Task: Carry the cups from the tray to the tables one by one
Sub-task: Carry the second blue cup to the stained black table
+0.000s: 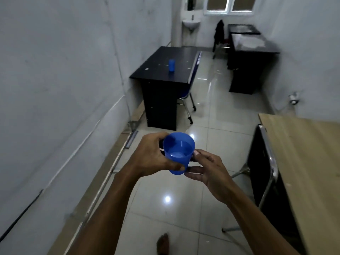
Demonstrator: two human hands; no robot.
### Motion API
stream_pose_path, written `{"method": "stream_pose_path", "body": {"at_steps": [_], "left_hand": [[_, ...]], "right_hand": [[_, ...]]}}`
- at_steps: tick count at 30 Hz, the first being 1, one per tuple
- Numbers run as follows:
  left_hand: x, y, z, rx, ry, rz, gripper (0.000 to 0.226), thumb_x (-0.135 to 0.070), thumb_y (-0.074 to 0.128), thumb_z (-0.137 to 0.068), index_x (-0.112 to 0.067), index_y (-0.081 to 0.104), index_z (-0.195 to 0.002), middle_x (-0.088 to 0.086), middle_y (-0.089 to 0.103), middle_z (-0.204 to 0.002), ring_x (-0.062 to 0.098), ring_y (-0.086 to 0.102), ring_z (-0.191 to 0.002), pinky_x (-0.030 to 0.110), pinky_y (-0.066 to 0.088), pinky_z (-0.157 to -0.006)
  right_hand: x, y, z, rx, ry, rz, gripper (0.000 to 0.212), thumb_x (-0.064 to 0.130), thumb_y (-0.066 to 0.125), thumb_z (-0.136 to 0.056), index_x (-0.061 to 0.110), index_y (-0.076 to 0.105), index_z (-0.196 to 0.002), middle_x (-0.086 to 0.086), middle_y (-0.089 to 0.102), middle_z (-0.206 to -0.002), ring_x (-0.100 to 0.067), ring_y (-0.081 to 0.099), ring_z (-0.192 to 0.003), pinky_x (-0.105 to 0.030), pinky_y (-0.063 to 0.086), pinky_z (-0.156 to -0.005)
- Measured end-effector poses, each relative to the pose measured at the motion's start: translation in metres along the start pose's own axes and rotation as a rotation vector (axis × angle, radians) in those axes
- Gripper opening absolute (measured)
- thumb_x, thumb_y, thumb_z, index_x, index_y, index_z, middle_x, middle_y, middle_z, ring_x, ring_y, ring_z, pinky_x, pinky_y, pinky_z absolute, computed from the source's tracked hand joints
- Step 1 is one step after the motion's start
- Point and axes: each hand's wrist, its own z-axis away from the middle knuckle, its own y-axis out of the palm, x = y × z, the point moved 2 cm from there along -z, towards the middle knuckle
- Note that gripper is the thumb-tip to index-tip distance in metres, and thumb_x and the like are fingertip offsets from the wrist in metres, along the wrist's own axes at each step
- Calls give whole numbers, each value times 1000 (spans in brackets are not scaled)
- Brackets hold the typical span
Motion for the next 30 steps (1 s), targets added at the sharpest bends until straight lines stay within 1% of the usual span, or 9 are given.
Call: {"method": "stream_pose_path", "body": {"at_steps": [1, 4, 6, 9, 13, 17, 21, 25, 30], "left_hand": [[3, 2, -18, 26, 19, 0, 67, -26, 95, -51, -23, 62, -109, -18, 64, -97, -6, 62, -89, 5, 48, -71], [14, 4, -73, 91, 64, 13, 71, -27, 96, -51, -17, 65, -114, -9, 69, -103, 2, 64, -92, 6, 49, -71], [21, 4, -110, 121, 89, 10, 73, -29, 96, -50, -17, 65, -114, -9, 69, -102, 3, 64, -90, 5, 48, -69], [29, 4, -162, 178, 142, 1, 73, -31, 95, -52, -15, 65, -116, -10, 67, -101, 3, 63, -90, 4, 48, -72], [43, 11, -229, 231, 151, 14, 72, -29, 94, -53, -14, 64, -116, -11, 65, -100, 2, 62, -90, 3, 48, -71], [56, 23, -290, 266, 155, 13, 74, -30, 94, -52, -12, 65, -117, -7, 67, -104, 5, 63, -92, 8, 48, -71], [67, 39, -357, 294, 150, 8, 75, -32, 94, -51, -13, 64, -118, -7, 67, -104, 4, 64, -92, 5, 49, -70], [72, 58, -431, 294, 143, 10, 75, -29, 94, -52, -13, 63, -119, -8, 66, -105, 5, 64, -94, 6, 50, -71], [67, 79, -528, 272, 130, 21, 75, -27, 95, -52, -16, 62, -118, -8, 65, -107, 7, 63, -97, 9, 51, -74]], "right_hand": [[2, -6, -12, -32, -4, -12, 25, 26, 45, -102, 19, 69, -108, -8, 73, -107, -31, 74, -90, -47, 58, -88], [10, -17, -48, -123, -11, -32, 25, 28, 47, -101, 20, 70, -107, -8, 74, -104, -30, 75, -89, -46, 59, -87], [17, -23, -75, -170, -9, -41, 27, 29, 46, -101, 18, 69, -110, -9, 74, -105, -30, 74, -89, -45, 59, -87], [28, -33, -114, -221, -13, -39, 27, 29, 44, -101, 20, 68, -111, -7, 74, -105, -30, 74, -90, -44, 59, -86], [38, -50, -167, -278, 10, -66, 26, 30, 44, -101, 22, 67, -109, -8, 72, -109, -30, 74, -93, -47, 59, -86], [48, -73, -218, -318, 16, -96, 26, 31, 45, -100, 21, 68, -107, -9, 73, -108, -32, 74, -94, -49, 59, -86], [54, -104, -277, -337, 17, -112, 27, 31, 45, -100, 20, 69, -107, -9, 74, -106, -34, 73, -94, -49, 59, -85], [68, -148, -345, -327, 14, -134, 27, 29, 47, -100, 17, 69, -110, -10, 74, -108, -36, 73, -95, -49, 59, -86], [95, -208, -428, -312, 22, -171, 26, 25, 48, -100, 14, 68, -113, -12, 72, -112, -38, 72, -95, -53, 57, -88]]}}
